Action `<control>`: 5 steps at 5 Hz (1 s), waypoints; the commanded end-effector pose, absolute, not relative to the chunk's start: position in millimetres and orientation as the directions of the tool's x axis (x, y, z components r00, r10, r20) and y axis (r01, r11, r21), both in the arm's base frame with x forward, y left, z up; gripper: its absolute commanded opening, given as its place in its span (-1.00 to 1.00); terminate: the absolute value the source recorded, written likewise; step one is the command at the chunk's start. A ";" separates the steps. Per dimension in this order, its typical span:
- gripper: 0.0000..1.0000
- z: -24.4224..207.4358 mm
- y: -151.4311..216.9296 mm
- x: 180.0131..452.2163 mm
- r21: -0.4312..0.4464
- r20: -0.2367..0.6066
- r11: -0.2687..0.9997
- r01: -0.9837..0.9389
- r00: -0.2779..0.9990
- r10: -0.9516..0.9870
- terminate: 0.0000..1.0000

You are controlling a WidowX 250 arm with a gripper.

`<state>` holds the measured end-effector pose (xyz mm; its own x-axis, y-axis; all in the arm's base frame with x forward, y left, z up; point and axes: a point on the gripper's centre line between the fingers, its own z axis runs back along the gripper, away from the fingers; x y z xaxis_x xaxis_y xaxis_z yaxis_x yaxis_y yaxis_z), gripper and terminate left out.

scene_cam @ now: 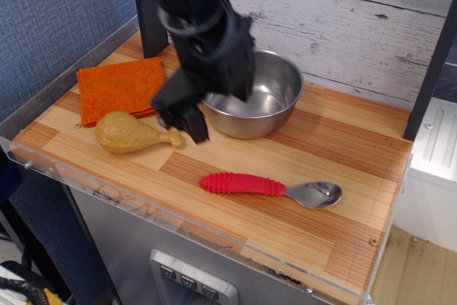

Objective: Place the red spoon on top of the orange towel

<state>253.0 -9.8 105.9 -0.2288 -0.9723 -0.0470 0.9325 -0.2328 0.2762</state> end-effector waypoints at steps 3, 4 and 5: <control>1.00 55.3 -26.7 227.6 0.076 -0.040 0.085 0.993 0.088 -0.995 -1.00; 1.00 42.2 -26.9 229.5 0.096 -0.041 0.188 0.977 0.193 -0.980 -1.00; 1.00 34.2 -29.2 246.0 0.132 -0.045 0.271 0.953 0.279 -0.959 -1.00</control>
